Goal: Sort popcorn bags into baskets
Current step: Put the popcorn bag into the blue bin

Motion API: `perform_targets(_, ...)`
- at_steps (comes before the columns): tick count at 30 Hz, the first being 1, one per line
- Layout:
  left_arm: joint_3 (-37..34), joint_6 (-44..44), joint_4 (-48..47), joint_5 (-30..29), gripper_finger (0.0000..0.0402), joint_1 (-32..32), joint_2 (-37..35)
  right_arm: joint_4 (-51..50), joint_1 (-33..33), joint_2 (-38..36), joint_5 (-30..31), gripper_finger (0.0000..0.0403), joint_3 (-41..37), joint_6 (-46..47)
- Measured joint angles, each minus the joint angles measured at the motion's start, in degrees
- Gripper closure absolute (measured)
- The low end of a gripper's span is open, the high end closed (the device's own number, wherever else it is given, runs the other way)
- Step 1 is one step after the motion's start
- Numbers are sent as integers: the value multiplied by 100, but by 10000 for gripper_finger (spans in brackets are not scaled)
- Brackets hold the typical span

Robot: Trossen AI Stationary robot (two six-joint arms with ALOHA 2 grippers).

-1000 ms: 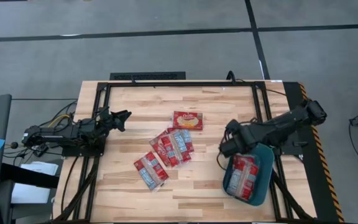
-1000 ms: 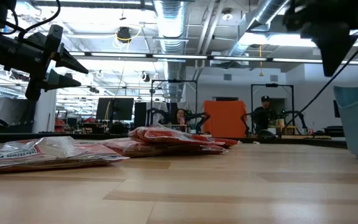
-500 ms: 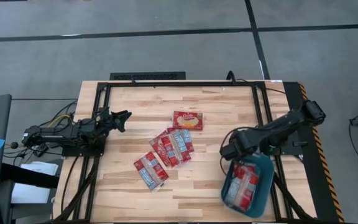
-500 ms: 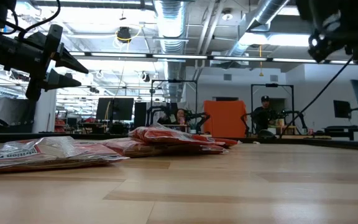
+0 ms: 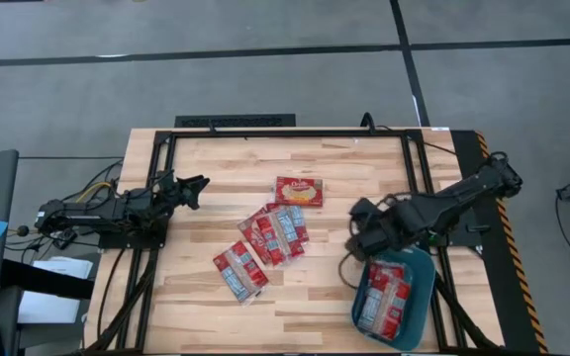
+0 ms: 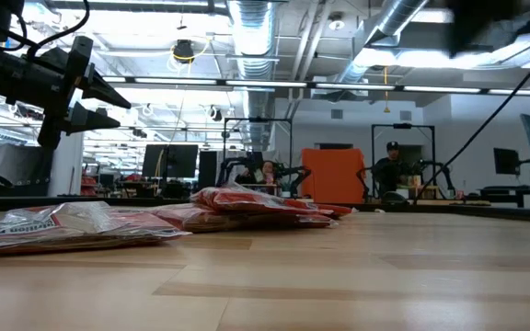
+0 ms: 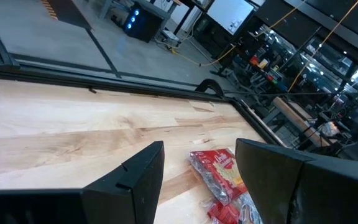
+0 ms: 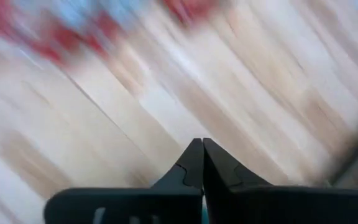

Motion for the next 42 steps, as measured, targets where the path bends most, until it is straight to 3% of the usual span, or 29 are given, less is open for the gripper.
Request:
perform_targets(4,0,-72,0,9,215,0,0,1579,-456,153,230,352,124,-1236)
perform_targets(12,0,-185,2,135,215,0,0,2185,-1406,1430,18,231,95,-3636)
perform_targets(16,0,-154,2,162,215,0,0,2789,-2150,2004,-663,162,112,-4300)
perform_targets(20,0,57,2,164,215,0,0,2990,-2666,2422,-1299,127,101,-4947)
perform_targets(27,0,320,2,165,215,0,0,3610,-2762,2944,-1211,122,115,-6197)
perform_targets(32,0,442,0,183,215,0,30,3752,-2754,3507,-151,121,137,-6358)
perform_targets(36,0,470,-1,187,215,4,108,3746,-2830,3761,61,129,208,-6176)
perform_targets(39,0,452,1,195,215,4,137,3633,-2819,3806,86,167,258,-5981)
perform_targets(42,0,473,2,189,215,4,136,3633,-2810,3819,233,243,252,-5634)
